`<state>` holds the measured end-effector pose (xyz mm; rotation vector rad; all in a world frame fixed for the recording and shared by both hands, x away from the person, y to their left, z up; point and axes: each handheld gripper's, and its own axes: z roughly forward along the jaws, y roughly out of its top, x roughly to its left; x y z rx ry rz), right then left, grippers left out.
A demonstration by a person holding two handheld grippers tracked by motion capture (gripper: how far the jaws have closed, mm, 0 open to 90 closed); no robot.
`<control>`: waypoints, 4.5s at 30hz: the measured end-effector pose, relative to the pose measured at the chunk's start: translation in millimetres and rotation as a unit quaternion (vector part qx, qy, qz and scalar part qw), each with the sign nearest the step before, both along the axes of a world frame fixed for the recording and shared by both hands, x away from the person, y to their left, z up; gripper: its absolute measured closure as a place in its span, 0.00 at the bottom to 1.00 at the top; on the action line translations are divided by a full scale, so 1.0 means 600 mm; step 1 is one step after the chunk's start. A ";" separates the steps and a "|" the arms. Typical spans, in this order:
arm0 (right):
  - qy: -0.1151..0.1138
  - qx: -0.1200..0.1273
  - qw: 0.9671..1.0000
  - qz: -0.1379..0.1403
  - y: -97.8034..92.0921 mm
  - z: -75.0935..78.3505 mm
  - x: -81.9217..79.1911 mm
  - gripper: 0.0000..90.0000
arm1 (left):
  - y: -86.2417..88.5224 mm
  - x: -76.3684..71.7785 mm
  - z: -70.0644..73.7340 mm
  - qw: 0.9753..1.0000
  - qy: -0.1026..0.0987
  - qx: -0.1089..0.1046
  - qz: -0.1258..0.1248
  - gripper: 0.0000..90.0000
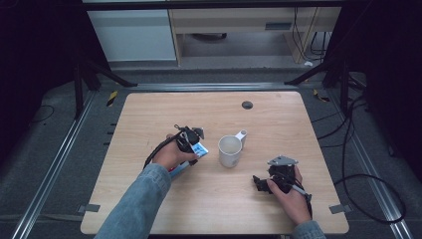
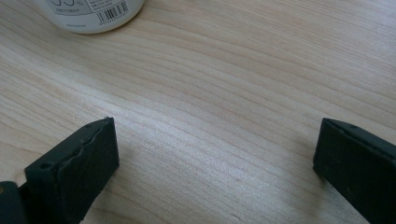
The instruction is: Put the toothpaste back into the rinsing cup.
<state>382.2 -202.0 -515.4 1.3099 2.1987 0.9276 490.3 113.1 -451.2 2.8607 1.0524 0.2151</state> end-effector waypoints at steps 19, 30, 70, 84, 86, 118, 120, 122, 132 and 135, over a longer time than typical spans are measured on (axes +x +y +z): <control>0.000 0.002 1.000 -0.002 0.000 0.000 0.000 0.00 | 0.005 0.015 -0.022 1.000 0.023 0.003 0.011 0.47; 0.000 0.003 1.000 -0.002 0.001 0.000 0.000 0.00 | 0.010 0.014 -0.019 1.000 0.027 -0.010 0.011 0.58; 0.002 0.004 1.000 -0.003 0.001 0.000 0.000 0.00 | 0.042 -0.010 0.073 0.997 -0.037 -0.062 0.010 0.81; 0.002 0.005 1.000 -0.004 0.001 0.000 0.000 0.00 | 0.036 -0.023 0.112 0.992 -0.070 -0.104 0.004 0.81; 0.002 0.005 1.000 -0.004 0.001 0.000 0.000 0.00 | 0.034 -0.025 0.123 0.989 -0.084 -0.120 0.007 0.81; 0.001 0.004 1.000 -0.003 0.001 0.000 0.000 0.00 | 0.004 -0.049 0.189 0.962 -0.178 -0.208 0.008 0.81; 0.001 0.003 1.000 -0.002 0.001 0.000 0.001 0.00 | 0.001 -0.051 0.192 0.959 -0.186 -0.213 0.008 0.81; 0.002 0.004 1.000 -0.002 0.001 0.000 0.000 0.00 | -0.002 -0.054 0.195 0.956 -0.192 -0.220 0.007 0.81; 0.002 0.004 1.000 -0.003 0.001 0.000 0.000 0.00 | -0.022 -0.067 0.207 0.943 -0.222 -0.250 0.002 0.81; 0.002 0.003 1.000 -0.003 0.001 0.000 0.001 0.00 | -0.027 -0.070 0.210 0.939 -0.231 -0.256 0.002 0.81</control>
